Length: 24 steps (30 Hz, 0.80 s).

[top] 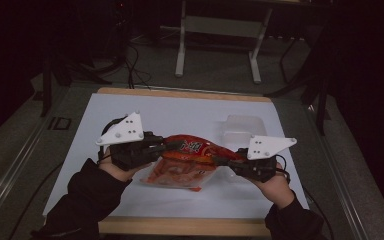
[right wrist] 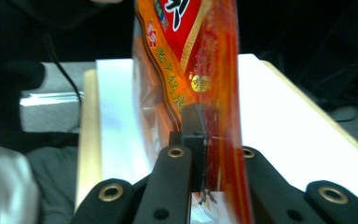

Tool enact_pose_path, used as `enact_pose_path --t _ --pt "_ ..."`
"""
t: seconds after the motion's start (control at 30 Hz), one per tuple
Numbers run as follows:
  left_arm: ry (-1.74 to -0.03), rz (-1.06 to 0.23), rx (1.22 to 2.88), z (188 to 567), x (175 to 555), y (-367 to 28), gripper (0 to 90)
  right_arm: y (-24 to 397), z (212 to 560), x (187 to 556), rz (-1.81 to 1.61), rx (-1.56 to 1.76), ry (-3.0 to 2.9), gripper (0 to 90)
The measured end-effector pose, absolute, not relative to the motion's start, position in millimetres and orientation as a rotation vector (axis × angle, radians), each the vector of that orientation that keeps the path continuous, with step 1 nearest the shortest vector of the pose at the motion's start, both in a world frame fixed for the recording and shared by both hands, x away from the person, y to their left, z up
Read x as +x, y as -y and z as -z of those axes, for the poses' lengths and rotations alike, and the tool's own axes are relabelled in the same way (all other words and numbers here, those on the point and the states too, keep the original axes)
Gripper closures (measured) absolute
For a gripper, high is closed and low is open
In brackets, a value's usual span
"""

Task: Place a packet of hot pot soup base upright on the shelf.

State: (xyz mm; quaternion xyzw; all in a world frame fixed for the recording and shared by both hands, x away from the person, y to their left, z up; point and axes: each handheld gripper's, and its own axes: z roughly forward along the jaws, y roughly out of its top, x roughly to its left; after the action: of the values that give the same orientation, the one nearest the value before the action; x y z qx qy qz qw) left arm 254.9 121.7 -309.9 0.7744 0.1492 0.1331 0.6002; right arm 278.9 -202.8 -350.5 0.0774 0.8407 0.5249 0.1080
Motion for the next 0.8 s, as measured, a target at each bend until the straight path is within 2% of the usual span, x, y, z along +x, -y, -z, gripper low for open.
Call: enact_pose_path --t 0.33,0.63,0.8 --pt "-0.346 -0.267 1.767 308.5 262.8 -134.2 89.8 197.6 334.3 283.0 -1.596 0.289 -2.547 90.0" --pt "-0.334 -0.186 1.735 321.2 280.9 -144.9 82.1 194.1 324.0 286.4 -1.578 0.314 -2.583 90.0" --pt "-0.324 -0.181 1.72 324.4 284.3 -148.2 81.5 192.9 319.7 290.9 -1.582 0.329 -2.571 90.0"
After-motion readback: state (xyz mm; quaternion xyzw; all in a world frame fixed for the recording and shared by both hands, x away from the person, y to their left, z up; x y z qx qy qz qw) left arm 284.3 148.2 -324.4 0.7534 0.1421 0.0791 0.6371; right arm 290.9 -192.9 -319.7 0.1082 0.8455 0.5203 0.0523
